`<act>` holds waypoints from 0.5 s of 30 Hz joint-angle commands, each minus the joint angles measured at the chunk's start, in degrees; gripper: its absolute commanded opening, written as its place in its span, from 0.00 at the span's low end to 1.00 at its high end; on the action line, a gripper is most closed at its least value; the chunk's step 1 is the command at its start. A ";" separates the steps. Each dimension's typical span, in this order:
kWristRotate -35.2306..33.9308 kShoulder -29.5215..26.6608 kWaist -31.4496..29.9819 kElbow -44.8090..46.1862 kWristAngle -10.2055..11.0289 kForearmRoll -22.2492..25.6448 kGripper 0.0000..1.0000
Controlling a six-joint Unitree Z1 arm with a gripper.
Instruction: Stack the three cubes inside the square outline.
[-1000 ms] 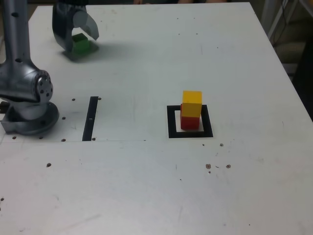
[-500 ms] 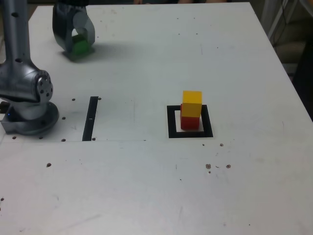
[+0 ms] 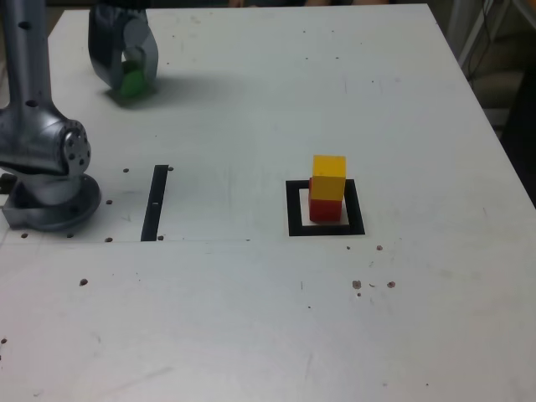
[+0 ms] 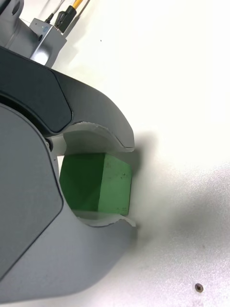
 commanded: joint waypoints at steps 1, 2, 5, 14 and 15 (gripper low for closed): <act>0.34 -0.90 -0.44 -0.39 -0.28 0.59 0.24; 0.43 -1.09 -0.67 -0.43 -0.39 0.81 0.24; 0.57 -1.73 -1.50 -0.33 -0.69 1.36 0.24; 1.10 -5.03 -6.27 -0.35 -2.91 2.87 0.24; 1.11 -5.44 -6.87 -0.36 -3.24 3.06 0.24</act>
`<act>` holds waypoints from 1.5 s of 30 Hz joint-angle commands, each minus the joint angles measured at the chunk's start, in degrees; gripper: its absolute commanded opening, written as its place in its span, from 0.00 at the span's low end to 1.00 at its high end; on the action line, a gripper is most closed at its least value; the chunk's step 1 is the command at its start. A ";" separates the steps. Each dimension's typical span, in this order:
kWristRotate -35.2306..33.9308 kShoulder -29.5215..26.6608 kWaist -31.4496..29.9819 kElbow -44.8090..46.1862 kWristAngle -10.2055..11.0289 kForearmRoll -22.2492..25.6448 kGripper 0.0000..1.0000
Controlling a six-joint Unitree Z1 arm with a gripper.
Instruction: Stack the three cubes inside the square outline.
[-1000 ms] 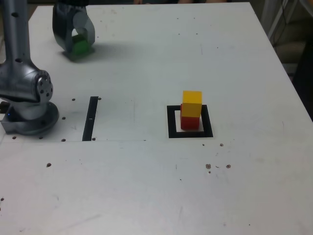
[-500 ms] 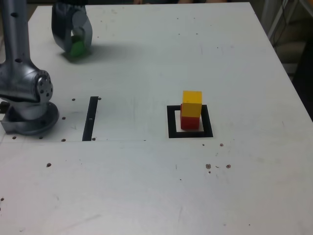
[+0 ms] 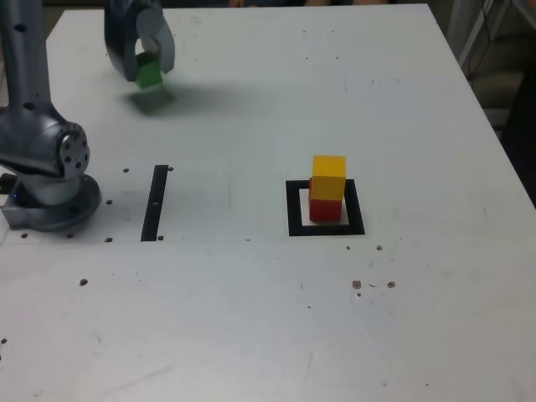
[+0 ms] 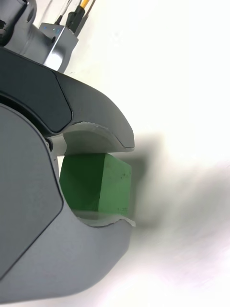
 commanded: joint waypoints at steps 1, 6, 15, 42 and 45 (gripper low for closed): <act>0.09 -1.16 -1.14 -0.07 -0.63 0.53 0.24; -0.05 -2.79 -4.47 0.01 -2.74 1.35 0.24; -3.37 -5.15 -12.17 -0.33 -3.45 3.27 0.24; -14.79 -6.66 -38.84 -7.78 -3.58 13.64 0.24; -16.21 -6.00 -41.85 -9.35 -3.83 14.59 0.24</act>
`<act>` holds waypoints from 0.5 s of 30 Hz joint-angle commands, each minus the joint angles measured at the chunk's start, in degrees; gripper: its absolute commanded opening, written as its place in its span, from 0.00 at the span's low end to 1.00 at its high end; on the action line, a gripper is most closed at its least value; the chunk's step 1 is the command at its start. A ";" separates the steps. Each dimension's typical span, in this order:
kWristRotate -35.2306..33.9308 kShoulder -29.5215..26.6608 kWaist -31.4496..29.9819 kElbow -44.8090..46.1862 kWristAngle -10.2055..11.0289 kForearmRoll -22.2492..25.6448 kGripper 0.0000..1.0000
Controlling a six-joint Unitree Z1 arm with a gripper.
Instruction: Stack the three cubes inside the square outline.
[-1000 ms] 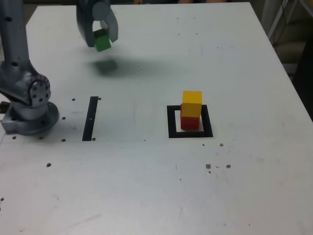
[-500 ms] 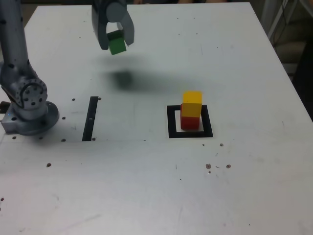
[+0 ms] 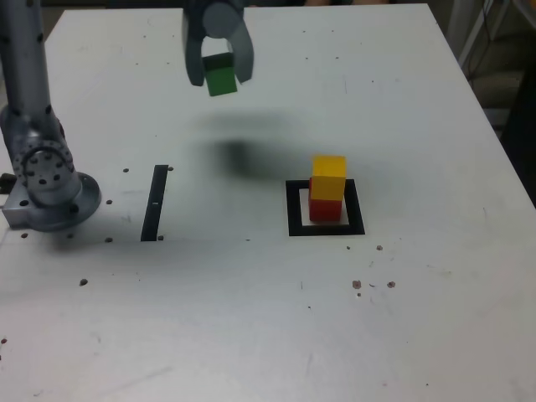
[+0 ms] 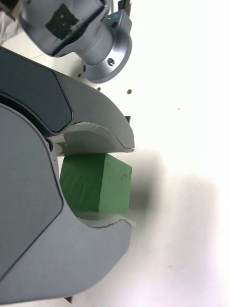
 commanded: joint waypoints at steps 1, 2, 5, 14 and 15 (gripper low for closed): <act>-0.95 0.43 -1.84 -1.03 -0.22 0.58 0.24; -1.39 0.50 -2.63 -1.43 -0.28 0.76 0.24; -2.69 0.60 -4.90 -2.58 -0.33 1.36 0.24; -5.53 2.91 -11.08 -6.51 0.17 3.50 0.24; -5.72 3.29 -11.72 -6.88 0.20 3.62 0.24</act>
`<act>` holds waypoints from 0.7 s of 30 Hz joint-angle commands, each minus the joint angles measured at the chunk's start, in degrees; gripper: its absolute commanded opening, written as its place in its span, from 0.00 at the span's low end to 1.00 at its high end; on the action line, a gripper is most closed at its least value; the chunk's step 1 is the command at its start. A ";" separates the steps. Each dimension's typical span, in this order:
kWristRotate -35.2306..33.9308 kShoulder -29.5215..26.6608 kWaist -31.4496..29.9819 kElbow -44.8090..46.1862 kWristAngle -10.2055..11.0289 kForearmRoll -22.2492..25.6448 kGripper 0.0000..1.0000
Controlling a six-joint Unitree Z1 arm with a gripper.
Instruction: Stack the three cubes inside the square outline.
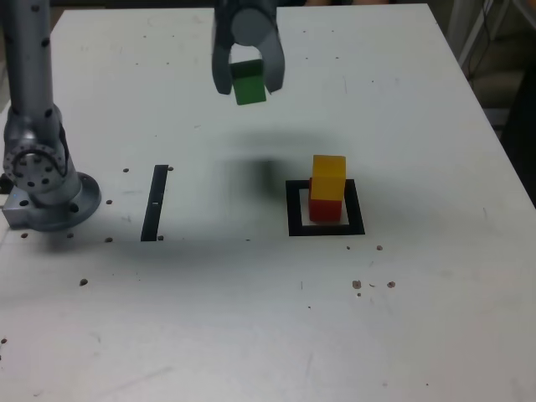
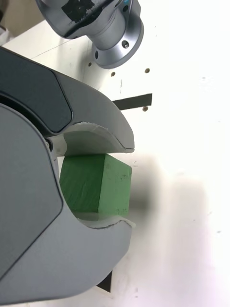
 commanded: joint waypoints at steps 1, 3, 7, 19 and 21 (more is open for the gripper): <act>-0.40 0.91 -1.17 -0.89 0.08 0.33 0.24; -0.89 1.72 -2.84 -1.88 0.05 0.68 0.24; -1.54 2.96 -5.73 -4.18 -0.03 1.81 0.24; -2.65 7.13 -12.80 -12.69 0.26 6.47 0.24; -2.78 7.90 -13.75 -13.95 0.26 7.04 0.24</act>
